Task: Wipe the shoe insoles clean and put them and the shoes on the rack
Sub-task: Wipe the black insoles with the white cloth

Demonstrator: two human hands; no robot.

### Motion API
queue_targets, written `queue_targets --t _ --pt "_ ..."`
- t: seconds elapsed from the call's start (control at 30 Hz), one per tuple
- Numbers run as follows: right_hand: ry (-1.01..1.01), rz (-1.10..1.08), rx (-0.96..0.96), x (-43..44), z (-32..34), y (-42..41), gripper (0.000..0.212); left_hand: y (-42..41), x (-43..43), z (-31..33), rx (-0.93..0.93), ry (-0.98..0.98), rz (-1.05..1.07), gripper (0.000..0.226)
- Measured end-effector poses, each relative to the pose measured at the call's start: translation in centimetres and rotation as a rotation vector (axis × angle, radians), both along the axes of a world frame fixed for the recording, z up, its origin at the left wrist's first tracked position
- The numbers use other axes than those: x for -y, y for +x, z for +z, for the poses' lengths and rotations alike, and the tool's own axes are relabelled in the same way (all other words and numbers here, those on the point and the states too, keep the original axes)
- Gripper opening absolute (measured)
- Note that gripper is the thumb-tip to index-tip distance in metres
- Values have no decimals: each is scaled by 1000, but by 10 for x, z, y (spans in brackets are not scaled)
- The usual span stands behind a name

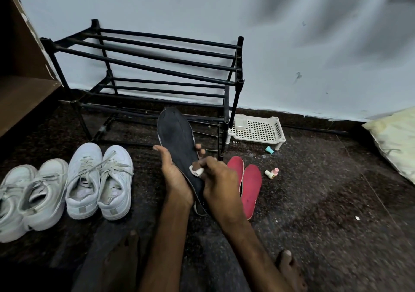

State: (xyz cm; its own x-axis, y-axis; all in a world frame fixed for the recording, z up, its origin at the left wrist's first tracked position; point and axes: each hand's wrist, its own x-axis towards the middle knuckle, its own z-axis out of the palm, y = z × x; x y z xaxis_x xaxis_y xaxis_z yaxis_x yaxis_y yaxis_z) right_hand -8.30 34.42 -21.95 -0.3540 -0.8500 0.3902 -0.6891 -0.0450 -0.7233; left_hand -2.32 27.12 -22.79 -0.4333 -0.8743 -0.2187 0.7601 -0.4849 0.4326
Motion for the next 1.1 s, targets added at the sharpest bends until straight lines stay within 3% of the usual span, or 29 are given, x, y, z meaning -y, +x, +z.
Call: queue_targets --t 0.1,0.2,0.3,0.37,0.43,0.5,0.6,0.67,0.77,0.8,0.9,0.97,1.03,1.1 --pt "75 17 148 -15 11 8 27 5 7 -11 -77 31 66 88" --pt "212 202 577 -22 25 12 23 15 17 -17 -169 -12 66 89" --pt "96 186 921 -13 38 2 23 14 22 -10 -134 -57 27 89" --pt "-38 -2 842 -3 45 -7 20 13 21 -7 -100 -111 -25 95" --pt "-20 -111 463 -1 41 -6 20 13 18 -5 -100 -141 -31 94" --pt "59 -86 149 -3 26 9 24 10 13 -6 -119 -130 8 88" --pt "89 -106 12 -10 9 26 29 7 7 -9 -121 -148 36 91" --pt "78 -93 170 -14 10 22 27 11 10 -11 -121 -135 28 91" --pt "124 139 807 -18 21 14 19 13 19 -8 -134 -150 20 90" --pt "108 168 931 -18 24 11 17 13 20 -4 -130 -143 -1 90" --pt "-32 4 1119 -12 27 -7 21 13 20 -2 -110 -93 -106 90" --pt "-51 -145 1116 -12 22 -21 27 17 18 -9 -61 5 -182 87" --pt "5 -238 896 -17 12 -31 33 22 17 -26 49 106 -263 79" --pt "3 -259 867 -19 4 -37 36 26 16 -42 145 161 -321 71"
